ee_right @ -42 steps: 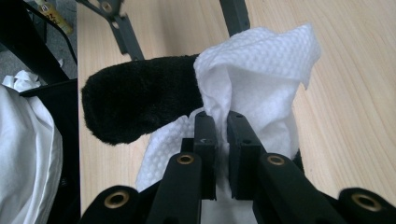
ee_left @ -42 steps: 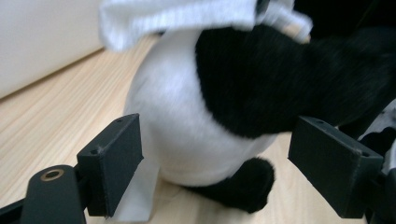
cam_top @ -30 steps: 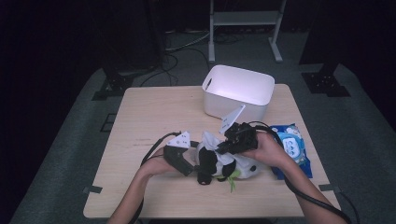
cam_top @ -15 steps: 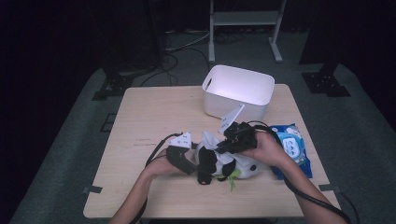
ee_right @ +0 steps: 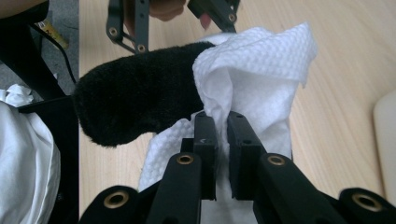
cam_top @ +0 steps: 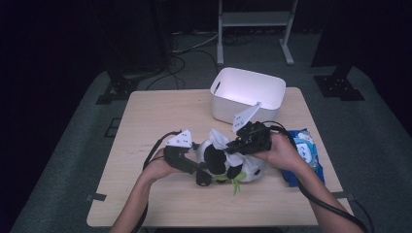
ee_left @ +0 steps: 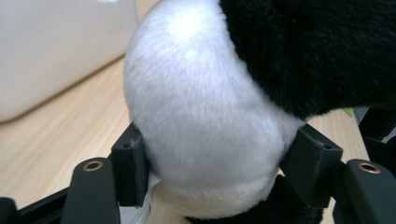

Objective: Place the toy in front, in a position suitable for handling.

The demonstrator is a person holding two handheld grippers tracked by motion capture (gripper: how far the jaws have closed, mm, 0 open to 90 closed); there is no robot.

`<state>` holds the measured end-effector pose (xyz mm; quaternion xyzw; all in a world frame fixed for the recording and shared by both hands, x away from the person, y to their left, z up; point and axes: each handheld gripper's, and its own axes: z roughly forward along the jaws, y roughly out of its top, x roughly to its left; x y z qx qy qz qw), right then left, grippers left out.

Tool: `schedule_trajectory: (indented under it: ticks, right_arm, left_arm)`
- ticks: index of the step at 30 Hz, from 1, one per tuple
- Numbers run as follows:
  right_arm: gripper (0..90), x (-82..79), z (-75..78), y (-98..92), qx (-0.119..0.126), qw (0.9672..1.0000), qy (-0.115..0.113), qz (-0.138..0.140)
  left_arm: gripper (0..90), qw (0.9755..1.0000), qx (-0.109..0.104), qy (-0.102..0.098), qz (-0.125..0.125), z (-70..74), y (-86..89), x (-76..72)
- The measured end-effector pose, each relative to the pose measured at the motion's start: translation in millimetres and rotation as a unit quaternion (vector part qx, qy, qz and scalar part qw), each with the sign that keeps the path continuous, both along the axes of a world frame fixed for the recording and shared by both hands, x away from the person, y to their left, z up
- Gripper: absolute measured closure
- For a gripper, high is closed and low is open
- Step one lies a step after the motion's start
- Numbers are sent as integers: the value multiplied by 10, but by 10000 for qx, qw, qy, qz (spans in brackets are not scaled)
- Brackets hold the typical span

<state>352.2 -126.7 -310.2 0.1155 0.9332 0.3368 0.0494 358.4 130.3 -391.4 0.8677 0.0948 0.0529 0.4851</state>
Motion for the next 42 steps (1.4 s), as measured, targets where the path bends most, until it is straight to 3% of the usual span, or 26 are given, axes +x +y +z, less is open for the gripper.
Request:
schedule_trajectory:
  ticks: [8, 12, 15, 25, 31, 35, 42]
  right_arm:
    - [828, -35, 137, -55, 101, 9999, -119, -26]
    - [828, -56, 202, -69, 44, 9998, -204, -47]
    - [829, -67, 257, -55, 20, 9996, -284, -39]
    - [829, -105, 431, 153, 285, 9987, -342, 258]
    - [829, -149, 458, 298, 212, 9980, -380, 454]
    - [829, -138, 397, 265, 92, 9986, -334, 397]
    - [831, -120, 356, 126, 142, 9992, -253, 279]
  left_arm:
    - [356, 9997, -97, -217, 98, 267, 65, -99]
    - [358, 9997, -92, -197, 149, 325, 60, -122]
    - [357, 9996, -96, -186, 177, 330, 55, -127]
    - [356, 9995, 7, -283, 106, 387, -7, -187]
    - [354, 9995, 54, -312, 2, 419, -66, -234]
    - [334, 9998, 30, -213, -15, 359, -94, -205]
    - [257, 9999, -89, -140, 10, 355, -122, -191]
